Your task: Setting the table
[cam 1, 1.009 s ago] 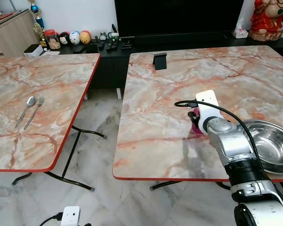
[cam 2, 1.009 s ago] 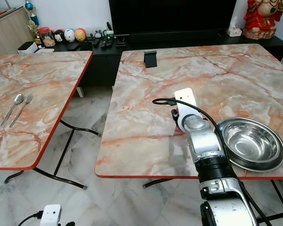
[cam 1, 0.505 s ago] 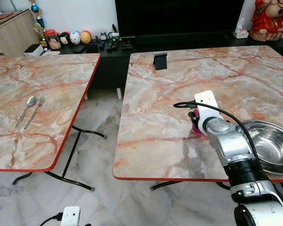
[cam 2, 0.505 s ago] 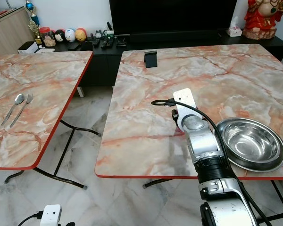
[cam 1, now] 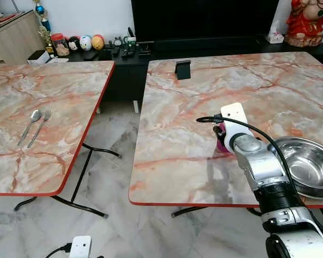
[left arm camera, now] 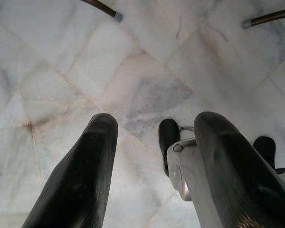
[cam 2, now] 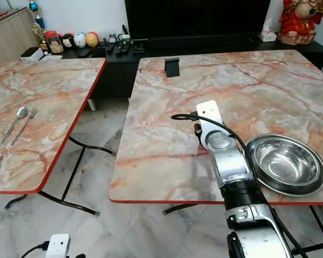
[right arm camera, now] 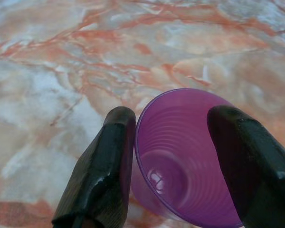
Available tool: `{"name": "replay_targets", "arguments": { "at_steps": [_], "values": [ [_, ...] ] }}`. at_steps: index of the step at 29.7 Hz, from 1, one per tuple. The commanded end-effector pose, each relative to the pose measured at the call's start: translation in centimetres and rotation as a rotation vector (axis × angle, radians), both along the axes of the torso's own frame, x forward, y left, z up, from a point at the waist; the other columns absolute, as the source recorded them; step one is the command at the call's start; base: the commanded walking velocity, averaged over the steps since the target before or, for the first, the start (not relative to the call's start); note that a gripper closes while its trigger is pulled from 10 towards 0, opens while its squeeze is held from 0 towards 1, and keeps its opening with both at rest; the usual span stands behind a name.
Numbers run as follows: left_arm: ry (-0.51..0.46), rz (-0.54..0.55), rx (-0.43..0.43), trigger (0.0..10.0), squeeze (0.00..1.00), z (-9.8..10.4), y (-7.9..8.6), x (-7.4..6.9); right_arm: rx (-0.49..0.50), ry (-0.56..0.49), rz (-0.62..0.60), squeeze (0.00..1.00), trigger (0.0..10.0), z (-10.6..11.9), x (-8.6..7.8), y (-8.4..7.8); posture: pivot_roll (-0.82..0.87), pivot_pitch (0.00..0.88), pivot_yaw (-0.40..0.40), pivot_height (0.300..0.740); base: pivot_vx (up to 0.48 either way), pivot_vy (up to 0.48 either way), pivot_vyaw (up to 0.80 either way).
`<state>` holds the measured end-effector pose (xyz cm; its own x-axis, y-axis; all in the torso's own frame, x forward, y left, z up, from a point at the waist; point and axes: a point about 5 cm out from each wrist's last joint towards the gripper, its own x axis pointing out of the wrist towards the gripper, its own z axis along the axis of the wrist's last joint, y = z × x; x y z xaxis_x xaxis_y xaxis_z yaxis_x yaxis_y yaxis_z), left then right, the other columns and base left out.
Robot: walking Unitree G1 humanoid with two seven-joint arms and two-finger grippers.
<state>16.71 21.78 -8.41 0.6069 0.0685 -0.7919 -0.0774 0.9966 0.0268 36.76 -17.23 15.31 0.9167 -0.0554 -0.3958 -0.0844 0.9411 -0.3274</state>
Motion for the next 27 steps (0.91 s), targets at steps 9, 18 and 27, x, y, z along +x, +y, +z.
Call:
{"name": "replay_targets", "arguments": {
  "at_steps": [9,18,27],
  "values": [
    [0.016,0.018,0.006,10.0,0.00,-0.1,0.4,-0.4,0.067,0.005,0.019,0.00,10.0,-0.5,0.0,1.0,-0.14,0.000,0.080,0.740,0.000,0.000,0.00],
    [0.014,0.020,0.006,10.0,0.00,-0.1,0.4,-0.3,0.089,-0.037,0.016,1.00,10.0,0.2,0.1,1.0,-0.14,0.000,0.081,0.740,0.000,0.000,0.00],
    [0.013,0.021,0.006,10.0,0.00,-0.1,0.4,-0.3,0.128,-0.133,0.025,0.00,10.0,1.5,0.5,1.6,-0.14,0.000,0.082,0.740,0.000,0.000,0.00]
  ]
}}
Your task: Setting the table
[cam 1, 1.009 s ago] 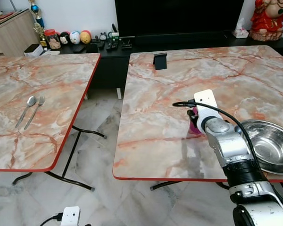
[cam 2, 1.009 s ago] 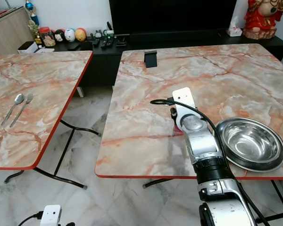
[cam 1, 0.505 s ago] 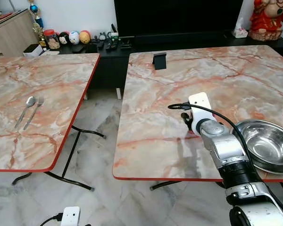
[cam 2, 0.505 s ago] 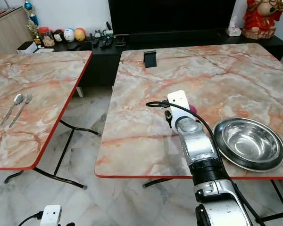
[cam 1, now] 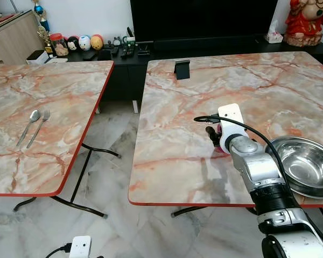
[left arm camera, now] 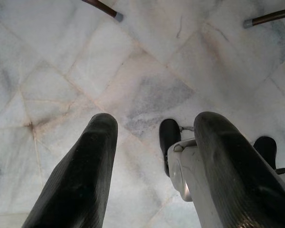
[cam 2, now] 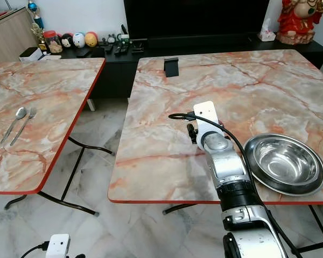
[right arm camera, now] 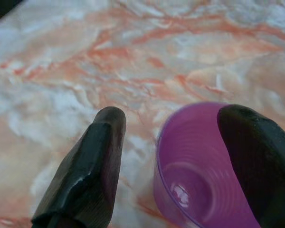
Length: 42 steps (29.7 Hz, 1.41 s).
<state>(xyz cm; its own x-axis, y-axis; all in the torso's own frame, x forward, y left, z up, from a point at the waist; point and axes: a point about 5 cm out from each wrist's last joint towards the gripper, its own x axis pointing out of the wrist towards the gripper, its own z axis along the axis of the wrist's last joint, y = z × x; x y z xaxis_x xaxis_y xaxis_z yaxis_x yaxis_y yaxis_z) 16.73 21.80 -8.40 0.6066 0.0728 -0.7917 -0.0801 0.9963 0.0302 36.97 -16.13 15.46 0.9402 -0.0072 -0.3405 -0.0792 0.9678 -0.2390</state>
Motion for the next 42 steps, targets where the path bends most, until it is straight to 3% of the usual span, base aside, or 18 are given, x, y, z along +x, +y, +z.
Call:
{"name": "replay_targets", "arguments": {
  "at_steps": [1,4,9,13,19,23,28,30,42],
  "values": [
    [0.013,0.018,0.003,10.0,0.00,-0.1,0.4,-0.3,0.032,-0.080,0.010,0.00,10.0,1.4,0.3,0.5,-0.14,0.000,0.082,0.740,0.000,0.000,0.00],
    [0.013,0.016,0.004,10.0,0.00,-0.1,0.4,-0.3,0.088,-0.227,0.052,0.00,10.0,2.9,0.3,1.6,-0.14,0.000,0.084,0.740,0.000,0.000,0.00],
    [0.008,0.013,0.015,10.0,0.00,0.0,0.5,-0.3,0.143,-0.376,0.085,0.00,10.0,3.9,-0.3,2.6,-0.14,0.000,0.087,0.740,0.000,0.000,0.00],
    [-0.001,0.042,0.022,10.0,0.00,0.0,0.7,-0.3,0.234,-0.483,0.064,0.00,10.0,3.5,-1.6,3.2,-0.14,0.000,0.095,0.740,0.000,0.000,0.00],
    [-0.017,0.049,0.029,10.0,0.00,0.1,0.9,-0.3,0.241,-0.512,0.117,0.00,10.0,1.8,-3.5,4.7,-0.13,0.000,0.098,0.740,0.000,0.000,0.00],
    [-0.017,0.050,0.033,10.0,0.00,0.1,1.0,-0.3,0.257,-0.530,0.118,0.00,10.0,1.4,-4.0,4.8,-0.13,0.000,0.103,0.740,0.000,0.000,0.00],
    [-0.020,0.056,0.027,10.0,0.00,0.2,1.1,-0.3,0.264,-0.560,0.120,0.00,10.0,2.0,-3.6,5.0,-0.13,0.000,0.104,0.740,0.000,0.000,0.00],
    [-0.020,0.058,0.025,10.0,0.00,0.1,1.1,-0.3,0.315,-0.558,0.112,0.00,10.0,2.1,-3.5,5.2,-0.13,0.000,0.101,0.740,0.000,0.000,0.00],
    [-0.016,0.068,0.019,10.0,0.00,0.0,0.9,-0.6,0.322,-0.563,0.150,0.00,10.0,2.4,-3.2,6.1,-0.12,0.000,0.090,0.740,0.000,0.041,0.00]
  ]
}}
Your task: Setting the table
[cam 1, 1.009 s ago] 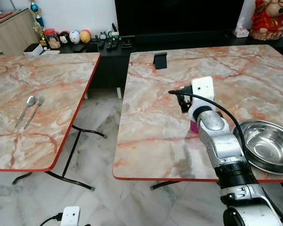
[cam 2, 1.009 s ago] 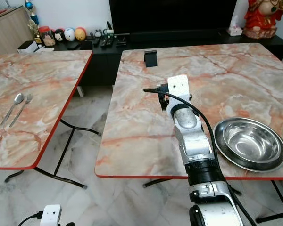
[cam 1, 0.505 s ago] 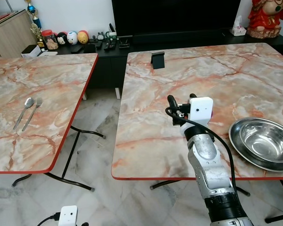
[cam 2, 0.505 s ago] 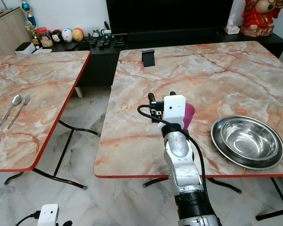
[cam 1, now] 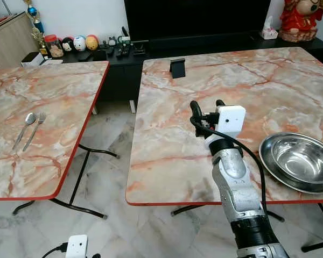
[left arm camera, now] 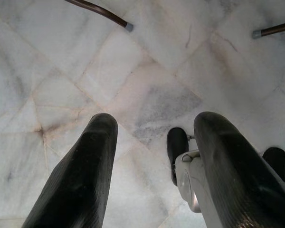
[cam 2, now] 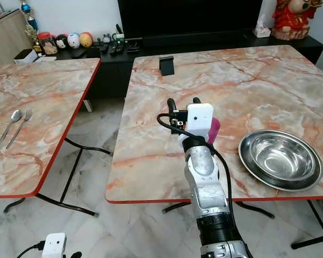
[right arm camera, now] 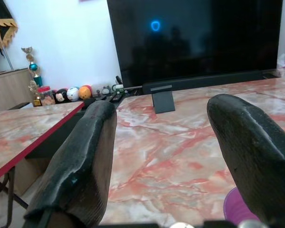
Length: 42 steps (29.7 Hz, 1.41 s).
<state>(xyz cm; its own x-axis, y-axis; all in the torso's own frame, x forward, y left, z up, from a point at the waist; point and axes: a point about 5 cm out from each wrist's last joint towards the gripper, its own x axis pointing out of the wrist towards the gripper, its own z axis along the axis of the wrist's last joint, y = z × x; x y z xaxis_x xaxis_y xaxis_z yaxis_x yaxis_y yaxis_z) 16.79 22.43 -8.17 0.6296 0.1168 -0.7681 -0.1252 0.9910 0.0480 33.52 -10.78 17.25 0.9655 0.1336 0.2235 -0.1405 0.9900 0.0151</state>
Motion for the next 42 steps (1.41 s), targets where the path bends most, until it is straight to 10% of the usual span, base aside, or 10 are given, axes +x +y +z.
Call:
{"name": "replay_targets", "arguments": {
  "at_steps": [1,42],
  "values": [
    [0.019,0.025,-0.004,10.0,0.00,-0.26,0.24,-0.68,0.005,-0.017,0.027,0.00,10.0,0.62,0.26,0.76,-0.12,0.000,0.090,0.740,0.000,0.262,0.00],
    [0.015,0.032,-0.008,10.0,0.00,-0.18,0.28,-0.47,-0.026,-0.031,0.052,0.00,10.0,1.11,0.83,1.41,-0.11,0.000,0.089,0.740,0.000,0.408,0.00]
  ]
}}
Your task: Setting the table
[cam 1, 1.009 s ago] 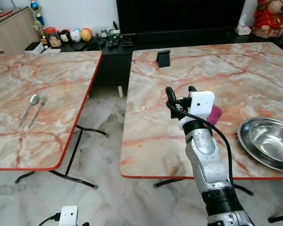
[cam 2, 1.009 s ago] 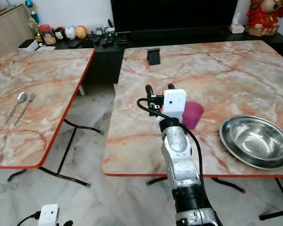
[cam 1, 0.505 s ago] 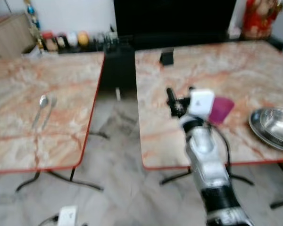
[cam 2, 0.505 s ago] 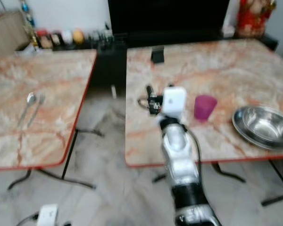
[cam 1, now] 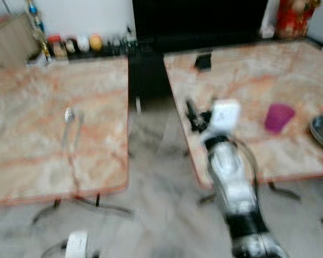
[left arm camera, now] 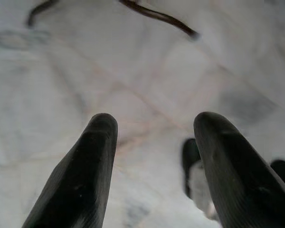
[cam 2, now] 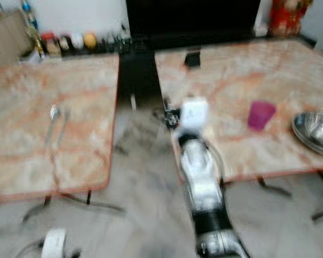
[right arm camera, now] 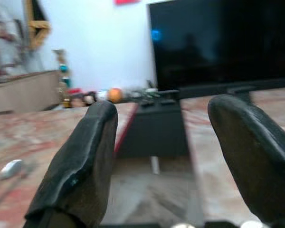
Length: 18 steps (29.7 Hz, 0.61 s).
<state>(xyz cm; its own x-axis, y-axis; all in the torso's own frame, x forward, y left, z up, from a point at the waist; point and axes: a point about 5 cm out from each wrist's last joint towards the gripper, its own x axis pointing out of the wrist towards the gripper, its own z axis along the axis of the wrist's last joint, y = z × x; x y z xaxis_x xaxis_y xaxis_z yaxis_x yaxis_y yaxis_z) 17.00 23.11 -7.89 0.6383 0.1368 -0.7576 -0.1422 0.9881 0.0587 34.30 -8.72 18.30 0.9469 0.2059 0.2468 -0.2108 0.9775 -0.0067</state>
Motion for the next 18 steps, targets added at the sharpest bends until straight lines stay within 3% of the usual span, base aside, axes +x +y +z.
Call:
{"name": "replay_targets", "arguments": {
  "at_steps": [1,18],
  "values": [
    [0.029,0.016,-0.021,10.0,0.00,-0.45,-0.40,-0.69,-0.006,-0.004,-0.020,0.00,10.0,0.05,0.06,-0.66,-0.11,0.000,0.089,0.740,0.000,0.412,0.00],
    [0.029,0.022,-0.020,10.0,0.00,-0.45,-0.38,-0.68,-0.011,-0.007,-0.013,0.00,10.0,0.13,0.19,-0.40,-0.11,0.000,0.089,0.740,0.000,0.416,0.00]
  ]
}}
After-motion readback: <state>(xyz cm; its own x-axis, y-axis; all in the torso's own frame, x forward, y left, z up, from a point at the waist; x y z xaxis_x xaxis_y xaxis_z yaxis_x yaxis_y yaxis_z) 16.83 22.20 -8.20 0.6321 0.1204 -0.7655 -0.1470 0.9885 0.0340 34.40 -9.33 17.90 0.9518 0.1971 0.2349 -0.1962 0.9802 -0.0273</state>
